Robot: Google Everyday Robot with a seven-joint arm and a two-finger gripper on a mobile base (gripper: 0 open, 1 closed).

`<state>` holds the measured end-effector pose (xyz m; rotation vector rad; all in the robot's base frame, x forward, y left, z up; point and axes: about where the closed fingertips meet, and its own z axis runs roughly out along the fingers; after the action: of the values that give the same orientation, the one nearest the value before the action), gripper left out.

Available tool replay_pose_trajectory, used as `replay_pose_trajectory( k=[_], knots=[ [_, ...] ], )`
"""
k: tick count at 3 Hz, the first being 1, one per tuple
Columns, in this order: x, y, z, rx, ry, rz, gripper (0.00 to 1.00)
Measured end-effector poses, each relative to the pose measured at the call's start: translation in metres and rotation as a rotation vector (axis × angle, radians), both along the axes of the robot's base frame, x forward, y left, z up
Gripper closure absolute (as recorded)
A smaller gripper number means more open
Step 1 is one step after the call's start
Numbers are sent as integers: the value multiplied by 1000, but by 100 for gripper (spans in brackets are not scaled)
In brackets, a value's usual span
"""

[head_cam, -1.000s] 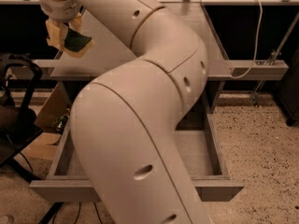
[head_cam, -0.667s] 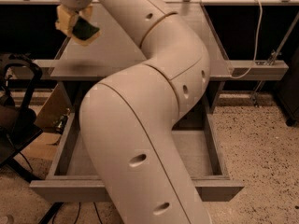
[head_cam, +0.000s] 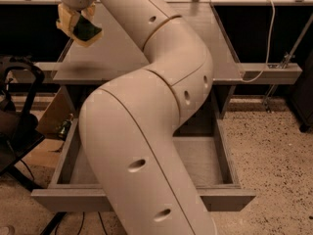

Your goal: Pick sponge from top drawer and place on counter

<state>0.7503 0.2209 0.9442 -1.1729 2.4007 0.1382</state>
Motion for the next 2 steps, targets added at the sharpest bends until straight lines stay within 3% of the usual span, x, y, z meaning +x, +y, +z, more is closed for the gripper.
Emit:
replay_pose_trajectory(
  k=[1,2],
  knots=[
    [17,-18,-17,-29,28,-149,100],
    [35,-45,-44,-6,84,-307,100]
  ],
)
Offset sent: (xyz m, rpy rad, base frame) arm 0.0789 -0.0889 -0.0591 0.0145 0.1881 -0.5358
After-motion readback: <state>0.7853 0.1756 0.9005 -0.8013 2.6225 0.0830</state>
